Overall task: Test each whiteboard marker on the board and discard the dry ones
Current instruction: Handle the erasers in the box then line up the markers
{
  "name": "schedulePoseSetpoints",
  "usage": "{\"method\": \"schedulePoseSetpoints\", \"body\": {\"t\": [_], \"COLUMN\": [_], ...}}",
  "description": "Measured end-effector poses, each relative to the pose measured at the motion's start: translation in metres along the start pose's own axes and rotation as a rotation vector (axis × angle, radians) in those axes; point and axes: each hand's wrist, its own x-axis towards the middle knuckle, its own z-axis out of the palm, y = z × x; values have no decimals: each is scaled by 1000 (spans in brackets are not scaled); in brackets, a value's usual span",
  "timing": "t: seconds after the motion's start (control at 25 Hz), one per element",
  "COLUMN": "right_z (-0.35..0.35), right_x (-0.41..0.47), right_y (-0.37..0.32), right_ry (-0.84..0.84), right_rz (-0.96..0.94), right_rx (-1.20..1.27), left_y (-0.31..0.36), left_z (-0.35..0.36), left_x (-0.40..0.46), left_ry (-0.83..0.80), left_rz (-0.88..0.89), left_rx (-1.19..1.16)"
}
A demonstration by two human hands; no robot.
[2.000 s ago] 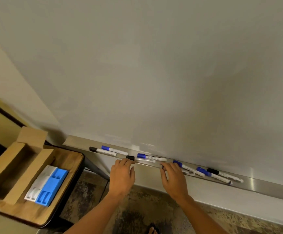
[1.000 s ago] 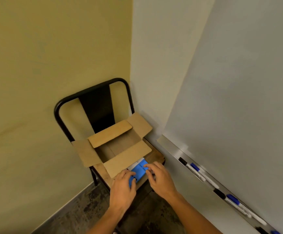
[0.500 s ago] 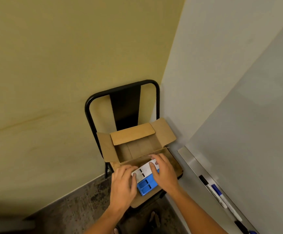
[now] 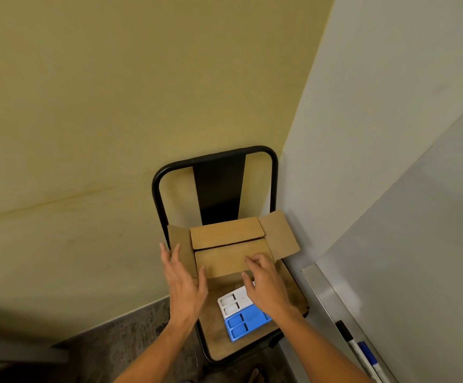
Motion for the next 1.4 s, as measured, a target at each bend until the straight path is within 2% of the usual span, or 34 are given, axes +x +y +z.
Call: {"method": "schedulePoseSetpoints", "body": {"t": [0.12, 0.28, 0.4, 0.48, 0.56, 0.68, 0.8, 0.92, 1.0, 1.16, 1.4], "right_z": [1, -2, -8, -12, -16, -21, -24, -21, -19, -21, 0], "right_x": [4, 10, 6, 6, 9, 19, 26, 30, 27, 19, 15], "right_y": [3, 13, 19, 20, 20, 19, 19, 21, 14, 5, 14], "right_ry": [-9, -34, 162, 343, 420, 371, 437, 411, 341, 158, -101], "right_rz": [-32, -35, 29, 128, 287, 509, 695, 769, 686, 297, 105], "right_rx": [-37, 99, 207, 261, 369, 581, 776, 952, 896, 561, 5], "left_y": [6, 3, 4, 9, 8, 2, -5, -16, -16, -15, -12], "left_z": [5, 13, 15, 16, 19, 21, 24, 31, 32, 33, 40], "left_x": [1, -2, -6, -10, -12, -10, -6, -11, -15, -14, -20], "left_ry": [-5, -34, -85, -104, -103, -152, -268, -405, -435, -442, -481], "left_rz": [46, 47, 10, 3, 83, 146, 241, 365, 361, 382, 302], "left_rx": [-18, 33, 61, 95, 188, 274, 399, 590, 671, 678, 728]}}
